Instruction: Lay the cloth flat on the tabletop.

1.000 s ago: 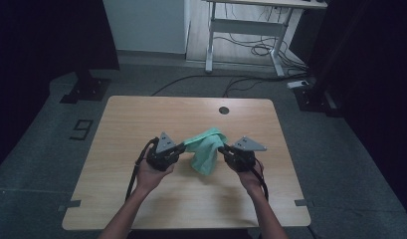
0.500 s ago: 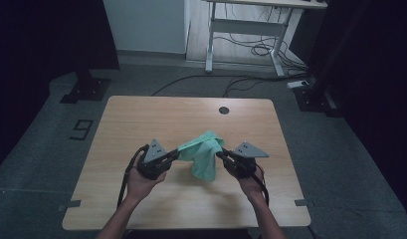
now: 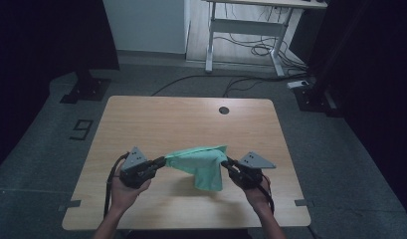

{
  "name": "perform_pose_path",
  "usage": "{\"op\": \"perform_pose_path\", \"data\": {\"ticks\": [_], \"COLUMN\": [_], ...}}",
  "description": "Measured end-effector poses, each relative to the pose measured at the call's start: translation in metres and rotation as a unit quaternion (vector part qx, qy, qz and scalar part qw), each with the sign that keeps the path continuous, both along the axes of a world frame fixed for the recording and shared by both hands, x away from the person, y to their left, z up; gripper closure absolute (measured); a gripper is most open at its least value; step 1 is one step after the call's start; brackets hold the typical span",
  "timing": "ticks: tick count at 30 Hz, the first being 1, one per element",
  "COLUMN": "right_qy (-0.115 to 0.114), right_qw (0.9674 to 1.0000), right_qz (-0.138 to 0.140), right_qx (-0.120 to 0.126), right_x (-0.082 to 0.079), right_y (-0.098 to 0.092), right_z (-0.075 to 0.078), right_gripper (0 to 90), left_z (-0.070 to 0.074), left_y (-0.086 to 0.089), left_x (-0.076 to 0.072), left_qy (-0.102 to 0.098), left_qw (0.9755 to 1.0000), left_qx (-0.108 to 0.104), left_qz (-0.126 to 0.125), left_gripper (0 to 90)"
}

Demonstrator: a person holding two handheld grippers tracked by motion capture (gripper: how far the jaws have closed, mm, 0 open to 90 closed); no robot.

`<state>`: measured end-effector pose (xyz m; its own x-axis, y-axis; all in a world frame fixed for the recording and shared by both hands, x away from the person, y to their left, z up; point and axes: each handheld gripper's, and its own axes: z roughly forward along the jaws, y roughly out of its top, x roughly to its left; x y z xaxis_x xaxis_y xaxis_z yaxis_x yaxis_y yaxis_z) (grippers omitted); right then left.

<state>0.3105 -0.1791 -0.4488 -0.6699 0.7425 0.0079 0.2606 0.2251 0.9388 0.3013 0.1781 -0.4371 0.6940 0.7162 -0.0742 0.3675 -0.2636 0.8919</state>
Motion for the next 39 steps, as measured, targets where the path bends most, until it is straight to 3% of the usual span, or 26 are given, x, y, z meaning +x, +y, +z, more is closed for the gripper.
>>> {"op": "perform_pose_path", "data": {"ticks": [5,11,14,18,19,21,22,26,29,36,39], "right_qy": [0.002,-0.013,-0.010,0.004,0.026,0.043,0.043,0.084,0.103,0.107,0.110], "right_qw": [1.0000,0.9998,0.9998,1.0000,0.9996,0.9990,0.9990,0.9957,0.9934,0.9916,0.9913], "right_qz": [0.003,0.013,0.014,0.001,-0.010,-0.013,-0.013,-0.025,-0.029,-0.030,-0.029], "right_qx": [0.007,0.011,0.004,-0.006,-0.008,-0.006,-0.006,-0.027,-0.041,-0.066,-0.066], "right_x": [-0.003,-0.015,-0.014,-0.002,0.012,0.023,0.023,0.048,0.060,0.063,0.063], "right_y": [-0.002,0.000,0.000,0.000,-0.001,0.000,0.000,0.008,0.016,0.019,0.019], "right_z": [0.001,0.007,0.006,-0.001,-0.011,-0.020,-0.020,-0.044,-0.056,-0.060,-0.060], "right_gripper": [82.5,82.2,81.8,81.4,81.3,80.9,80.9,79.5,78.5,73.5,72.3], "left_z": [0.000,0.003,0.003,-0.006,-0.011,-0.023,-0.023,-0.044,-0.055,-0.067,-0.071], "left_y": [0.005,0.013,0.014,0.015,0.014,0.012,0.012,0.006,0.003,0.005,0.005], "left_x": [-0.003,-0.018,-0.017,-0.003,0.004,0.019,0.019,0.043,0.055,0.066,0.067], "left_qy": [0.006,0.000,0.004,0.016,0.022,0.041,0.041,0.077,0.087,0.103,0.107], "left_qw": [0.9999,0.9994,0.9995,0.9996,0.9994,0.9989,0.9989,0.9967,0.9954,0.9930,0.9923], "left_qx": [-0.012,-0.032,-0.030,-0.025,-0.025,-0.018,-0.018,0.002,0.013,0.025,0.034], "left_qz": [-0.005,-0.012,-0.010,0.003,0.006,0.016,0.016,0.025,0.036,0.051,0.053], "left_gripper": [86.6,86.1,85.8,85.9,85.9,86.0,86.0,86.4,86.9,87.0,86.9]}}
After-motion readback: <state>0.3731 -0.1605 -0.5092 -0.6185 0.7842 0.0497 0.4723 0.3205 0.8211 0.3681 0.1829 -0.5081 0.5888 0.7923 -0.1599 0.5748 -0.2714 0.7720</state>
